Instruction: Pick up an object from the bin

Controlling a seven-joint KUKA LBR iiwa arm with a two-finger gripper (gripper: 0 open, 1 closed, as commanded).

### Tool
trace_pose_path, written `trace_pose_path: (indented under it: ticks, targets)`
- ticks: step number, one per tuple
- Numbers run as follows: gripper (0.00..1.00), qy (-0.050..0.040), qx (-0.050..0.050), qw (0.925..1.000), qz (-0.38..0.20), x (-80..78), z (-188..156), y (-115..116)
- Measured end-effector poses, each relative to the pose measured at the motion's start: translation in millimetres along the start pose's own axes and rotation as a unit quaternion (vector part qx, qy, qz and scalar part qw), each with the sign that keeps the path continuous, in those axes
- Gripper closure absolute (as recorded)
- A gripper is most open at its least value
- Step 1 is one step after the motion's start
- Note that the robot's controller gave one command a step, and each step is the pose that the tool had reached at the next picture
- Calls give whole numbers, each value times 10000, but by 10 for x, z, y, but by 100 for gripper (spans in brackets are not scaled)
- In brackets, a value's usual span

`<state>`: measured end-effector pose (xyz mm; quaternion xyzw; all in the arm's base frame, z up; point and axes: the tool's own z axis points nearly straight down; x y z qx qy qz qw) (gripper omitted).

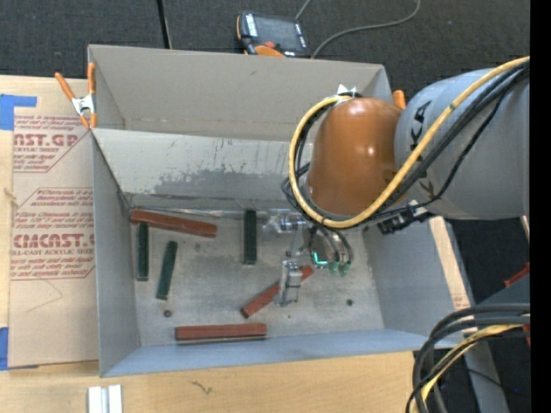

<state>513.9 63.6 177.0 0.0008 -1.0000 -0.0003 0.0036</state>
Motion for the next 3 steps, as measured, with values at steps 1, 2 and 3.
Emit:
trace_pose_path:
  ticks: [1,2,3]
  targets:
    - [0,-3,13,10000,-18,-33,1118,-697]
    - [100,-37,1,10000,-32,-54,1073,-671]
    - [100,-85,2,9998,163,3,-694,-763]
